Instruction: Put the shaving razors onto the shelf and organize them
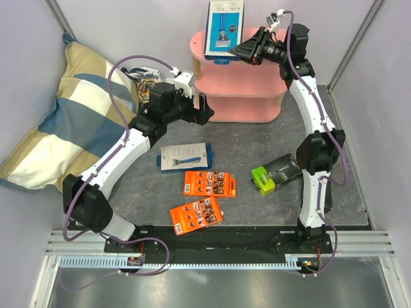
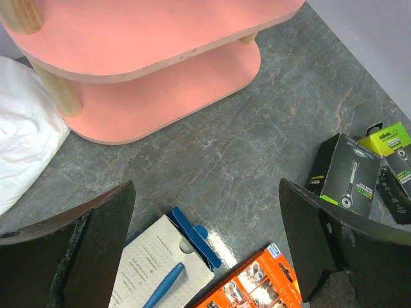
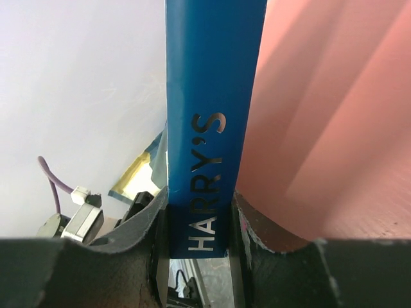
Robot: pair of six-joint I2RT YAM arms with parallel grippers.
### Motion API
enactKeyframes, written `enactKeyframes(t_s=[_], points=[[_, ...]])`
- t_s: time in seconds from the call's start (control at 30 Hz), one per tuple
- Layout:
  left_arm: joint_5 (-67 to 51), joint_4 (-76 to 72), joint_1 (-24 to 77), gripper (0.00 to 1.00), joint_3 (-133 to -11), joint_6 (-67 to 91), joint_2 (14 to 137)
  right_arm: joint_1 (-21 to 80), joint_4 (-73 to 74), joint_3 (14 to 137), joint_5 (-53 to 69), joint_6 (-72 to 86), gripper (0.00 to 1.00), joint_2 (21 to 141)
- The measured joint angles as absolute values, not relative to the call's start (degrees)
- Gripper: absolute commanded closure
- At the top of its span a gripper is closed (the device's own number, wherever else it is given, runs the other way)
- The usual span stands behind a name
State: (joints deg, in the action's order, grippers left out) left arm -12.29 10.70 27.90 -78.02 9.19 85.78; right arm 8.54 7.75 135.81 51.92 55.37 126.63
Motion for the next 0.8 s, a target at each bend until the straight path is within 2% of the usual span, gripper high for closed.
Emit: enactKeyframes(t_s=[0.27, 0.33, 0.37, 0.4, 0.8], points=[[-12.29, 10.66, 27.90, 0.00, -78.89, 9.19, 86.39, 8.38, 7.60, 135.79, 53.69, 57.06, 0.53, 127.02], [-12.29, 10.68, 27.90, 0.00, -79.09, 9.19, 86.70, 8.23, 7.31, 135.74, 53.84, 57.32, 0.46, 127.02], [-12.32, 10.70, 27.90, 0.00, -79.13, 9.19, 86.85, 8.10, 7.20, 135.72, 54.13, 57.54, 0.35, 127.02], [-12.32, 10.74, 27.90, 0.00, -79.20, 9.19, 86.96, 8.01, 6.83, 135.68, 54.39, 57.84, 0.31, 127.02], [-14.52, 10.66, 27.90, 0.01, -86.19, 9.45, 90.94, 7.79, 3.68, 132.46, 55.07, 58.00, 0.22, 124.38]])
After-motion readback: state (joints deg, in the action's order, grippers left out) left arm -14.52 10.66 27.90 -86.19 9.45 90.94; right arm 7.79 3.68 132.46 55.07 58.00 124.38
